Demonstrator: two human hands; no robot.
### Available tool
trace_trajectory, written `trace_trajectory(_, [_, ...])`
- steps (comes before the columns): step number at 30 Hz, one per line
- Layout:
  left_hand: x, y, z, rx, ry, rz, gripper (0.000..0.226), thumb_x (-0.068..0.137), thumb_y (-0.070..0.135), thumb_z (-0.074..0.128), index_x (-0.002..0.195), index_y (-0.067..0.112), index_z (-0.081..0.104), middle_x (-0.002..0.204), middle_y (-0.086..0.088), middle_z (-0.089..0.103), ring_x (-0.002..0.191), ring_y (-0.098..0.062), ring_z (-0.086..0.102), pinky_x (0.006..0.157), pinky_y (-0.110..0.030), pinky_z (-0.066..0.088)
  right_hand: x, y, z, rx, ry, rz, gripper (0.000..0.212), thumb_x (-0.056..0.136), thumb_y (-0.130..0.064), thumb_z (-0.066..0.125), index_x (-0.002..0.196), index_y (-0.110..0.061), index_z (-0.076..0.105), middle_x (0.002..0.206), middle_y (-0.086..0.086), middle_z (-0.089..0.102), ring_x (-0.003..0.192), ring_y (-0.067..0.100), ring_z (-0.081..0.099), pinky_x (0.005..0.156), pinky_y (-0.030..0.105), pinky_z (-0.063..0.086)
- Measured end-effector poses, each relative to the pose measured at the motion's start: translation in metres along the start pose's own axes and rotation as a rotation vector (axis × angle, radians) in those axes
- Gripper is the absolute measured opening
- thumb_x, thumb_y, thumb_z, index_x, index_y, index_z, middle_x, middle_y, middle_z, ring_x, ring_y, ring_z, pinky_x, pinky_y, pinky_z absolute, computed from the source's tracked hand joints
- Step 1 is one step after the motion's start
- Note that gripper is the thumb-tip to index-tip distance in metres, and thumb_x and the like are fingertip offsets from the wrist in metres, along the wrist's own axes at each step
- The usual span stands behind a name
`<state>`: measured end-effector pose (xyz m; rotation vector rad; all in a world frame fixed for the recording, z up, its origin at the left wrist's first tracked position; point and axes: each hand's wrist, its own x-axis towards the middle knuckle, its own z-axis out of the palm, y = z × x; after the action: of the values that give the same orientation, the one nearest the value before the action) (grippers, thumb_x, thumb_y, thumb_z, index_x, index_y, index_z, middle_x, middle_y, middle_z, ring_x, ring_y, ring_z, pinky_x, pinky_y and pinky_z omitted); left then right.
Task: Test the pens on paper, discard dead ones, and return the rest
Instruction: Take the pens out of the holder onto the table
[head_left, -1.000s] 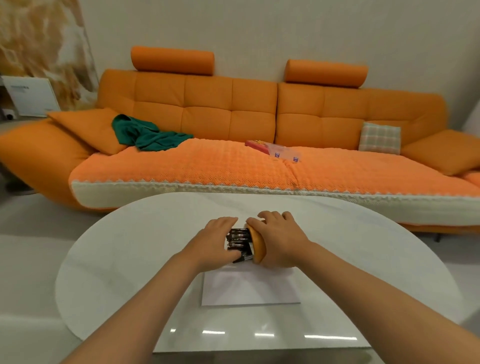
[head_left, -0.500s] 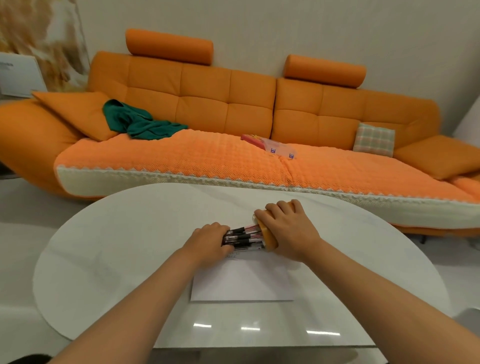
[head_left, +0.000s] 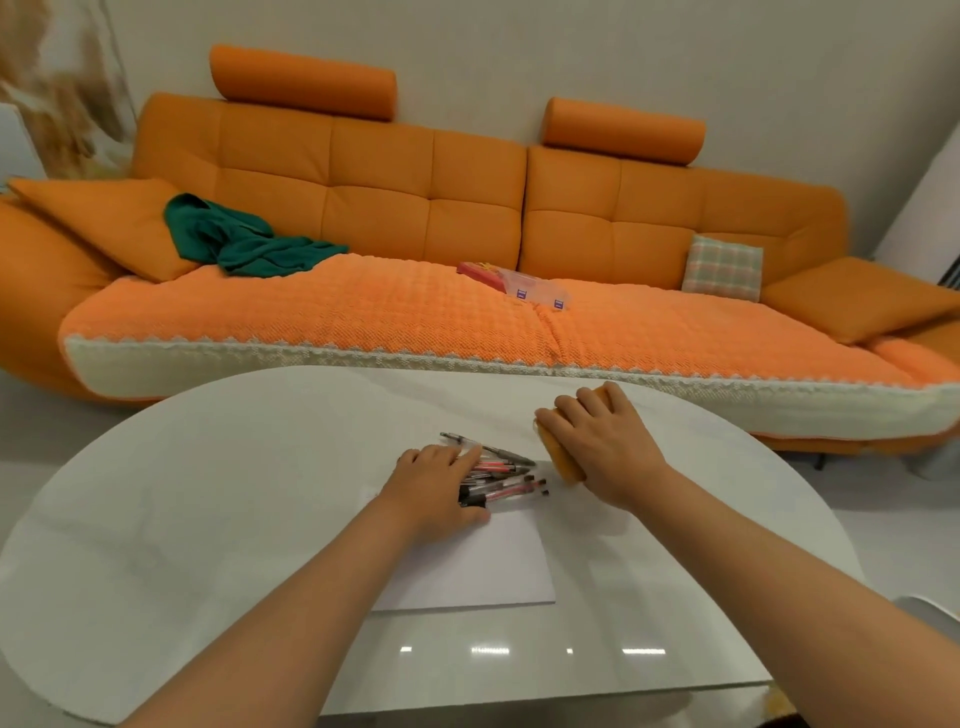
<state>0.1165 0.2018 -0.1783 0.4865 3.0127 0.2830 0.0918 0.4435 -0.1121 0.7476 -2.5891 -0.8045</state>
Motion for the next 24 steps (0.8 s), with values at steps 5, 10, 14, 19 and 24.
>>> trace_trajectory(5, [0.008, 0.009, 0.002, 0.045, -0.077, -0.01, 0.098, 0.08, 0.082, 0.042, 0.158, 0.038, 0.003, 0.166, 0.0, 0.011, 0.152, -0.026, 0.009, 0.122, -0.05, 0.005, -0.014, 0.011, 0.007, 0.257, 0.116, 0.147, 0.066, 0.076, -0.038, 0.064, 0.138, -0.028, 0.041, 0.128, 0.0, 0.054, 0.113, 0.03, 0.051, 0.098, 0.046, 0.033])
trace_trajectory(10, [0.004, 0.028, -0.03, -0.213, 0.039, 0.0, 0.087, 0.089, 0.069, 0.05, 0.159, 0.033, 0.013, 0.165, 0.004, 0.019, 0.151, -0.022, 0.016, 0.121, -0.047, 0.016, -0.019, 0.017, -0.011, 0.921, 0.161, 0.344, 0.1, 0.057, -0.043, 0.089, 0.141, -0.035, 0.037, 0.134, -0.003, 0.041, 0.123, 0.023, 0.035, 0.1, 0.04, 0.037])
trace_trajectory(14, [0.0, 0.036, -0.061, -0.606, 0.236, 0.0, 0.064, 0.097, 0.034, 0.056, 0.153, 0.035, 0.026, 0.155, 0.007, 0.038, 0.137, -0.015, 0.04, 0.108, -0.041, 0.041, -0.007, 0.003, -0.028, 1.32, 0.209, 0.453, 0.099, 0.053, -0.041, 0.093, 0.136, -0.042, 0.039, 0.128, -0.006, 0.035, 0.123, 0.019, 0.032, 0.098, 0.037, 0.041])
trace_trajectory(19, [-0.01, 0.012, -0.083, -0.864, 0.411, -0.034, 0.042, 0.101, 0.019, 0.051, 0.14, 0.034, 0.044, 0.139, 0.007, 0.05, 0.113, -0.015, 0.056, 0.091, -0.034, 0.049, 0.033, -0.031, -0.047, 1.566, 0.235, 0.397, 0.086, 0.049, -0.05, 0.093, 0.12, -0.054, 0.046, 0.124, -0.015, 0.052, 0.117, 0.015, 0.052, 0.095, 0.044, 0.052])
trace_trajectory(24, [-0.023, -0.049, -0.087, -0.95, 0.523, -0.152, 0.046, 0.097, 0.041, 0.06, 0.14, 0.035, 0.046, 0.133, 0.012, 0.055, 0.112, -0.01, 0.058, 0.09, -0.035, 0.053, 0.082, -0.071, -0.062, 1.742, 0.153, 0.351, 0.085, 0.057, -0.037, 0.096, 0.125, -0.046, 0.046, 0.122, -0.016, 0.057, 0.112, 0.01, 0.057, 0.093, 0.038, 0.051])
